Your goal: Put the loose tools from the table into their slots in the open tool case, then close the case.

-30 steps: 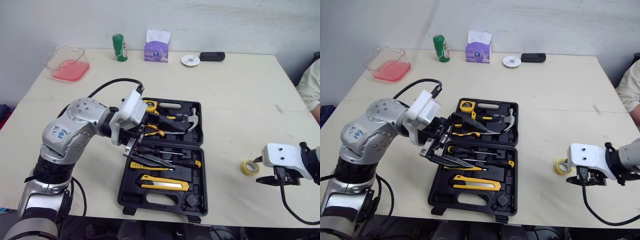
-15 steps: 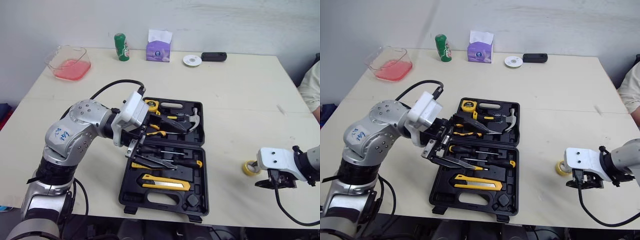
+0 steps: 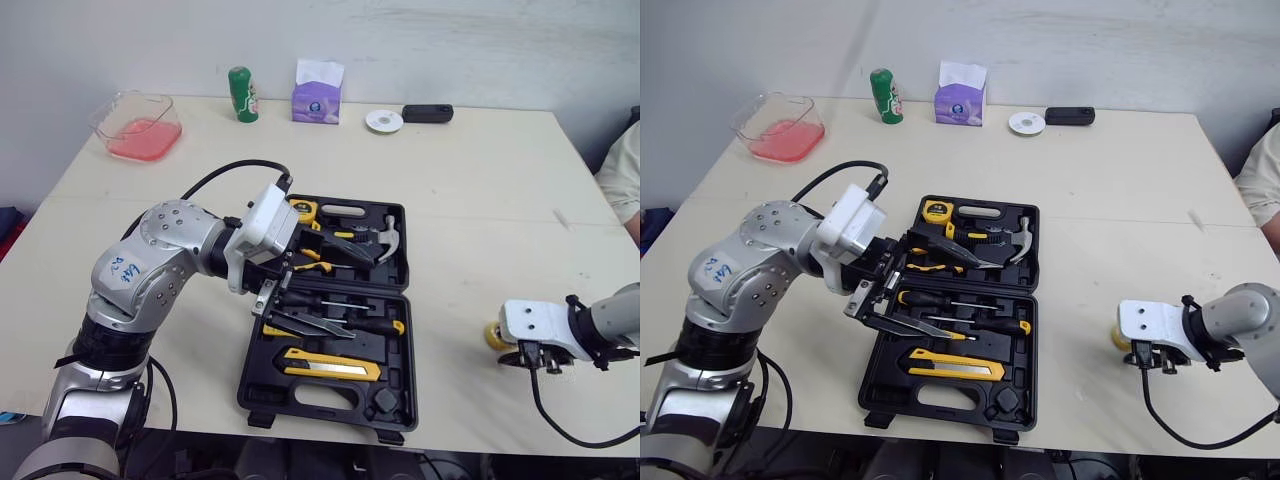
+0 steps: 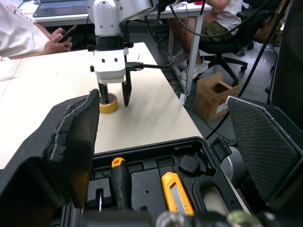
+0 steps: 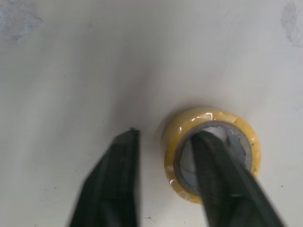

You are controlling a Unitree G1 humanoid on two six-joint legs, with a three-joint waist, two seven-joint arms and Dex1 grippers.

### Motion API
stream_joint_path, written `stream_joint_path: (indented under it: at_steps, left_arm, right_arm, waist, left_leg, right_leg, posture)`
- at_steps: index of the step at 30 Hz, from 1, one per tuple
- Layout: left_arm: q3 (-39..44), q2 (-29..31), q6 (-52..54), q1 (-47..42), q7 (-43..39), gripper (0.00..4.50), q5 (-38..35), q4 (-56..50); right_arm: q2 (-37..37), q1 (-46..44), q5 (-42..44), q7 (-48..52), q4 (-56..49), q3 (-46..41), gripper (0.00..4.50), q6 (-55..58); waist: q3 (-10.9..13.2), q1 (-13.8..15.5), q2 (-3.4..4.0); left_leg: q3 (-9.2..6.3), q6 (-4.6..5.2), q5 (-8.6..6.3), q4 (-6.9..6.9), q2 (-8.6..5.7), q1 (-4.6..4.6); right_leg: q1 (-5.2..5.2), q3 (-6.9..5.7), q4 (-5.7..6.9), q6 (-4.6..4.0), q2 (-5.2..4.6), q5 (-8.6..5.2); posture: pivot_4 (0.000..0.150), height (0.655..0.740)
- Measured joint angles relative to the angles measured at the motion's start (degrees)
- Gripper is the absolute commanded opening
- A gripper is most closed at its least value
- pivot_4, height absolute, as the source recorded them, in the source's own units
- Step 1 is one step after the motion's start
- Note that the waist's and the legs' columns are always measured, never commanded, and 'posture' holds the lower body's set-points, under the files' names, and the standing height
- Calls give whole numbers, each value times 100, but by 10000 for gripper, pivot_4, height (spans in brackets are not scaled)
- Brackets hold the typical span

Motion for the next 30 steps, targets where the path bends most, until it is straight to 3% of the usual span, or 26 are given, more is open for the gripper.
stream_joint_path:
  at_steps: [1,4,11,17,24,30]
  left_arm:
    - [-4,2,-33,14,-6,45000,18,2]
    - [-11,14,-103,85,-31,45000,91,5]
    - [-148,381,-339,814,-280,45000,419,29]
    - [-498,740,-831,1505,-634,45000,912,-13]
    - [-655,764,-954,1615,-691,45000,1098,-203]
    - [-671,728,-950,1624,-646,45000,1120,-215]
  right_arm:
    - [0,33,31,2,-61,-80,329,0]
    - [11,95,231,21,-312,-342,329,37]
    - [282,86,1664,189,-2146,-918,329,744]
    - [683,-195,1776,52,-3088,202,329,1002]
    - [965,-513,1155,5,-3144,1199,329,875]
    - [1058,-503,963,3,-3128,1479,329,854]
  waist:
    - [0,-2,0]
    - [0,-8,0]
    - [0,-1,0]
    - [0,-3,0]
    - [0,4,0]
    - [0,1,0]
  left_leg:
    - [0,0,0,0,0,0]
    - [0,-1,0,0,2,2]
    - [-10,0,-1,-1,5,3]
    - [-12,23,-13,0,2,-3]
    - [-15,30,-17,4,0,-4]
    - [-15,30,-17,5,1,-3]
  right_leg:
    - [0,0,2,0,0,0]
    - [-1,1,7,-1,2,0]
    - [-1,-5,17,-7,-1,-4]
    - [-7,-10,17,-12,-10,-7]
    - [-8,-18,22,-15,-13,-9]
    - [-8,-20,24,-16,-12,-9]
  posture:
    - [1500,7244]
    - [1500,7244]
    - [1500,7244]
    - [1500,7244]
    - [1500,7244]
    - [1500,7244]
